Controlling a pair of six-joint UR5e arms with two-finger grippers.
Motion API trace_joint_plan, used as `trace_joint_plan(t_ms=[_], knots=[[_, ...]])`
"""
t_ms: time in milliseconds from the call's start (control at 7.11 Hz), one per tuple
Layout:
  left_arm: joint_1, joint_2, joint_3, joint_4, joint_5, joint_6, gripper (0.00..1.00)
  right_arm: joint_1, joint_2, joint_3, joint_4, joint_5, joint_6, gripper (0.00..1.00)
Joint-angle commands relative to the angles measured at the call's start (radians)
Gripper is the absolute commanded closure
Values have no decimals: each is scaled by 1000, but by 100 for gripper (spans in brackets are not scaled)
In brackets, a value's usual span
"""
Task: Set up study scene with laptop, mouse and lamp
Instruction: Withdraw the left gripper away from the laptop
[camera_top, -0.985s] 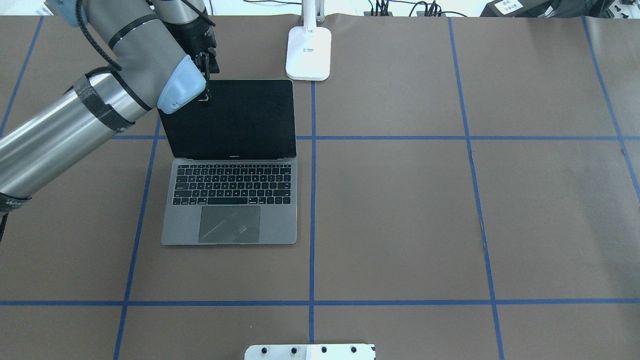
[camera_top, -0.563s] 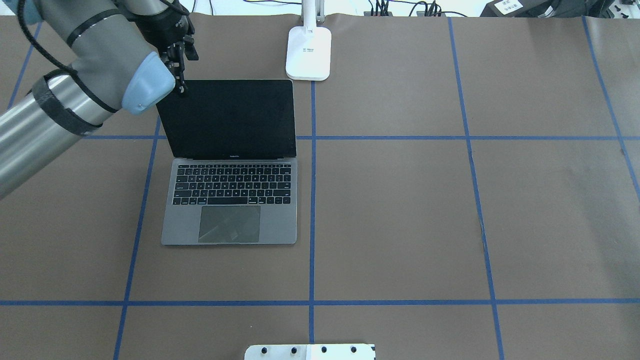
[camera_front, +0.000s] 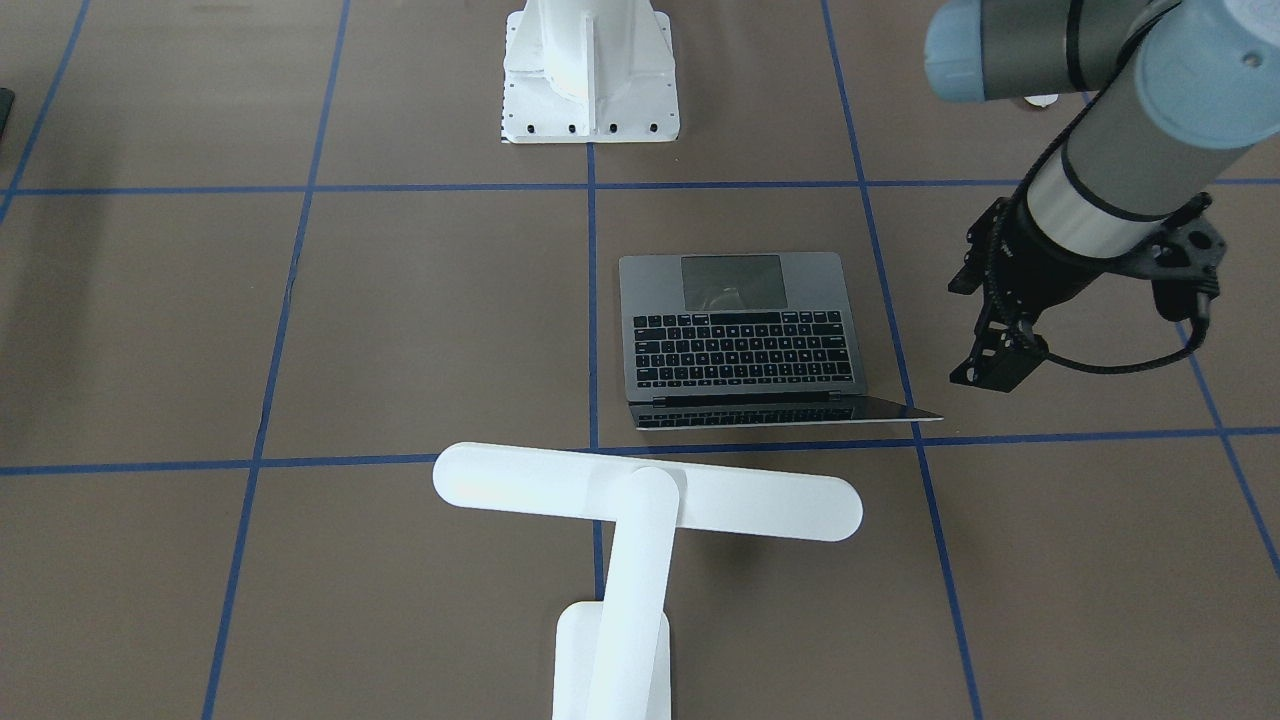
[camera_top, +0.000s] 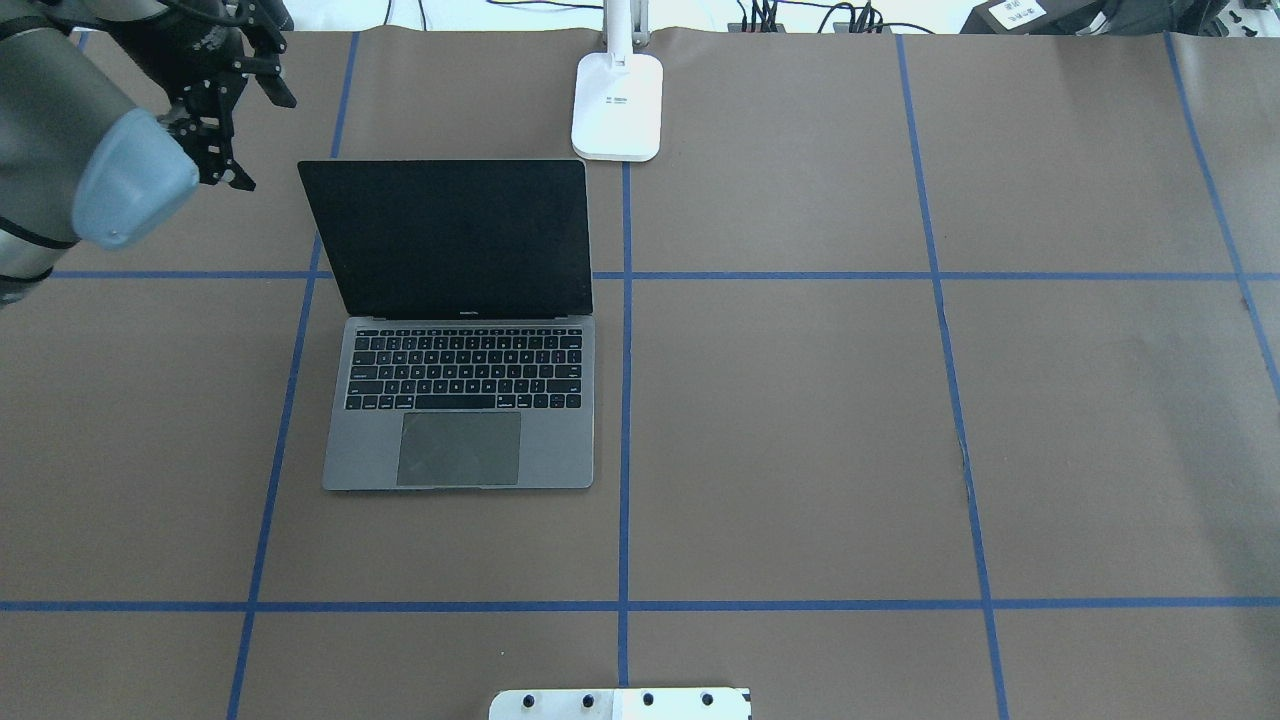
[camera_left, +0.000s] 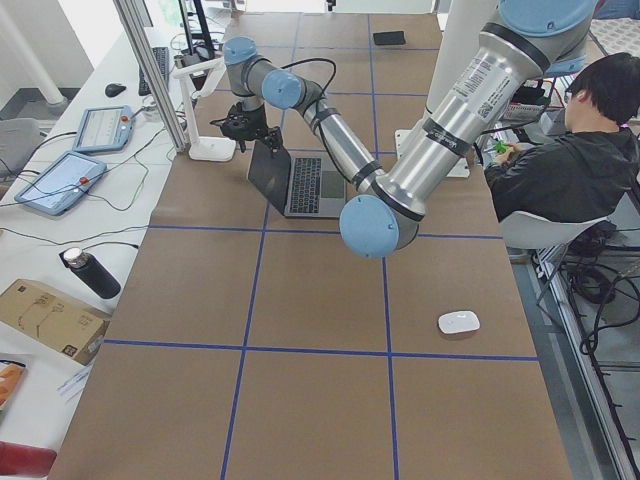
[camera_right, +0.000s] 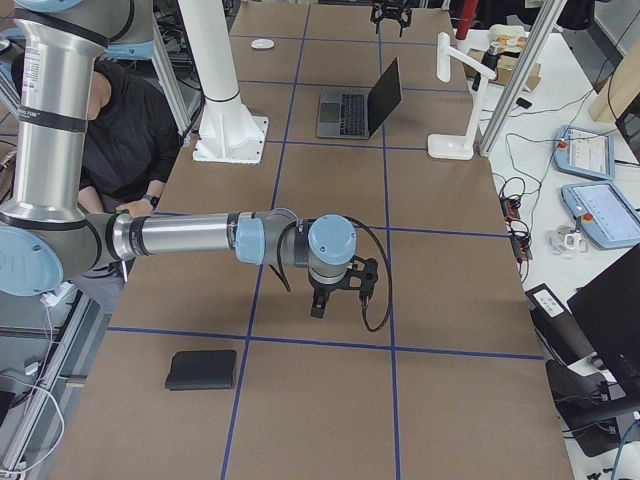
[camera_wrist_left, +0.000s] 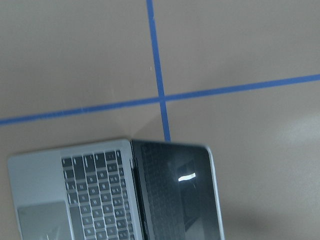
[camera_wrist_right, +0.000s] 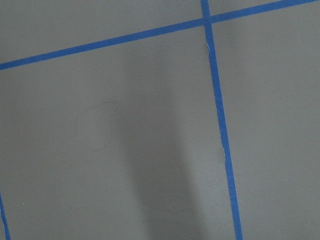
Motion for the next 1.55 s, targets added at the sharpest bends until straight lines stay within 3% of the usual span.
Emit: trace_joint_plan(t_ms=[0,281,703,985,1125,1407], knots=[[-51,78,-71,1,3,213,1,0,-6,-5,-8,27,-11,1],[-45,128,-148,-4,52,248,1,-26,-27,-63,-8,48,-16,1],[-7,189,-258,-5,52,401,0,-26,-113,-216,1,79,-443,1],[47,223,-265,-8,86,475,0,-26,-133,-235,3,35,-495,1],[56,265,-279,-10,88,577,0,-28,-152,-237,-3,13,-688,1],[57,312,-286,-28,88,676,0,-113,-152,-253,-6,15,-844,1]])
